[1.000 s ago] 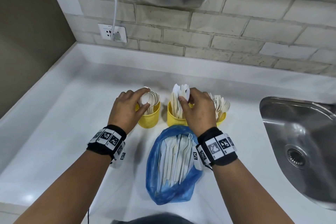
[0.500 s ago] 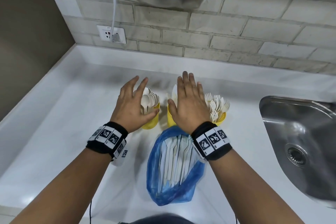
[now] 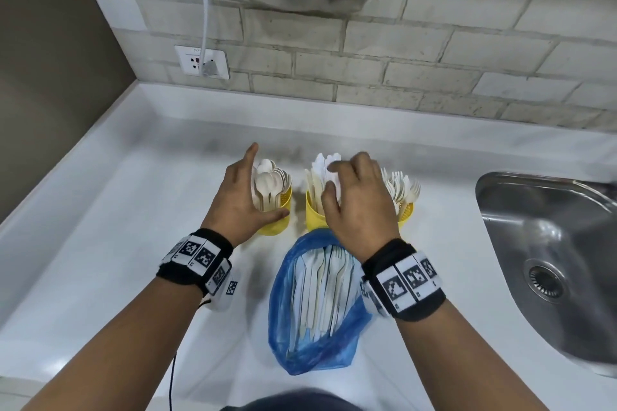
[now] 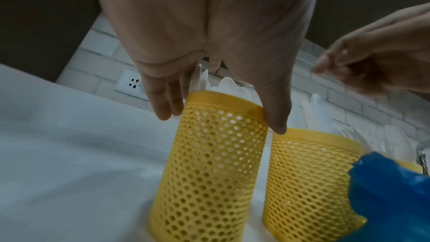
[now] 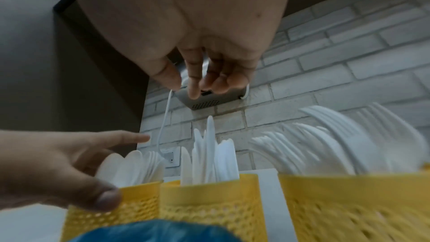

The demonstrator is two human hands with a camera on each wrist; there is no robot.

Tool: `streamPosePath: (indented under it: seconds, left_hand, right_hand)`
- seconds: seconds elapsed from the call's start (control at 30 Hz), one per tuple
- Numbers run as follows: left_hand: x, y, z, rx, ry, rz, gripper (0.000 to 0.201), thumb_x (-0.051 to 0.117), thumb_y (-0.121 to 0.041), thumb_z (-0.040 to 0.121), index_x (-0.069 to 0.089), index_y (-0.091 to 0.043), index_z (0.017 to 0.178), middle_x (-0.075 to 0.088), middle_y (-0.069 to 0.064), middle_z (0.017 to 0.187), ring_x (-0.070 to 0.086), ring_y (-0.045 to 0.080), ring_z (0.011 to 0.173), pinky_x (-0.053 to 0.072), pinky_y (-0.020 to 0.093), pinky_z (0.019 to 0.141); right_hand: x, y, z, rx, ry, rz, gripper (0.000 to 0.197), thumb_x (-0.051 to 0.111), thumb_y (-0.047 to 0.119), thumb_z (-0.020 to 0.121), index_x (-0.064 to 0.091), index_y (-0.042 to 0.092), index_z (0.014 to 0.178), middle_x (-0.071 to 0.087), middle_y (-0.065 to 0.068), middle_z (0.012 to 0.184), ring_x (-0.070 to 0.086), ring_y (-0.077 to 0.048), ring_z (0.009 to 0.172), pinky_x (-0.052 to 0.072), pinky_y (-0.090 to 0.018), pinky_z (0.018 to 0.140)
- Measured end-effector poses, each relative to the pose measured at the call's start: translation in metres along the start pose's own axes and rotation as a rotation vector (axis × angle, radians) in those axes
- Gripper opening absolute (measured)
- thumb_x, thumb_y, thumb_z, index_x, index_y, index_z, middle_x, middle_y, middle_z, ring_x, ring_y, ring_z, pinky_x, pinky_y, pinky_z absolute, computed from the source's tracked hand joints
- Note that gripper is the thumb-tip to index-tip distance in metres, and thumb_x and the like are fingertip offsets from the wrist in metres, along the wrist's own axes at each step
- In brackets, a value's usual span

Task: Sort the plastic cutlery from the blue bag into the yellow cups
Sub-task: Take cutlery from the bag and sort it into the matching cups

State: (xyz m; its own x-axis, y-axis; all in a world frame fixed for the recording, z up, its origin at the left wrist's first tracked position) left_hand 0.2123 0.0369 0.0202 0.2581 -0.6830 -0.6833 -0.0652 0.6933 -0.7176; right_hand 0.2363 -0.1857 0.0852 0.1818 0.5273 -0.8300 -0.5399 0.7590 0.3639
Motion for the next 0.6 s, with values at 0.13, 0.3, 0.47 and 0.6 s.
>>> streamPosePath:
  seconds: [0.13, 0.3, 0.47, 0.6]
  left_hand:
    - [0.004, 0.001, -0.002, -0.061, -0.018, -0.062, 0.132, 0.097, -0.035, 0.065, 0.005, -0.045, 0.16, 0.048, 0.008, 0.149, 0.045, 0.024, 0.138, 0.036, 0.028, 0.101]
    - [0.009, -0.001, -0.003, -0.068, -0.012, -0.063, 0.133, 0.097, -0.035, 0.064, 0.005, -0.044, 0.16, 0.049, 0.009, 0.15, 0.046, 0.026, 0.139, 0.038, 0.03, 0.103]
    - [0.01, -0.003, -0.005, -0.07, -0.029, -0.04, 0.132, 0.097, -0.037, 0.064, 0.005, -0.045, 0.159, 0.052, 0.009, 0.145, 0.05, 0.028, 0.132, 0.042, 0.032, 0.1]
    - [0.011, -0.005, -0.008, -0.082, -0.05, -0.03, 0.131, 0.096, -0.037, 0.065, 0.005, -0.047, 0.159, 0.053, 0.008, 0.145, 0.052, 0.028, 0.131, 0.043, 0.033, 0.1]
  right_hand:
    - [0.008, -0.01, -0.034, 0.123, 0.186, 0.02, 0.022, 0.051, 0.024, 0.098, 0.063, 0.016, 0.115, 0.068, -0.004, 0.088, 0.066, -0.027, 0.074, 0.053, -0.037, 0.06]
    - [0.033, -0.026, -0.046, 0.167, 0.263, -0.058, 0.013, 0.053, 0.019, 0.1, 0.063, 0.015, 0.108, 0.063, -0.006, 0.099, 0.066, -0.032, 0.078, 0.051, -0.036, 0.06]
    - [0.047, -0.031, -0.042, 0.153, 0.244, -0.054, 0.009, 0.058, 0.004, 0.094, 0.057, 0.014, 0.094, 0.057, -0.005, 0.089, 0.059, -0.031, 0.069, 0.05, -0.038, 0.055]
    - [0.05, -0.028, -0.041, 0.149, 0.234, -0.043, 0.011, 0.057, 0.003, 0.094, 0.057, 0.014, 0.093, 0.055, -0.005, 0.089, 0.057, -0.028, 0.068, 0.046, -0.034, 0.055]
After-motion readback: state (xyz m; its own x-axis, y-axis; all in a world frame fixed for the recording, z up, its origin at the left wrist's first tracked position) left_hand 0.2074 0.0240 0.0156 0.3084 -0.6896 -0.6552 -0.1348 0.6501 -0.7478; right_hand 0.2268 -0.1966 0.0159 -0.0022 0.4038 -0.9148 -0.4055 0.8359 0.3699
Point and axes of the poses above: each hand's wrist, its own z-axis towards the middle knuckle, its own x-axis out of the palm, y = z × x, the point moved 3 cm from there along z, towards the middle knuckle
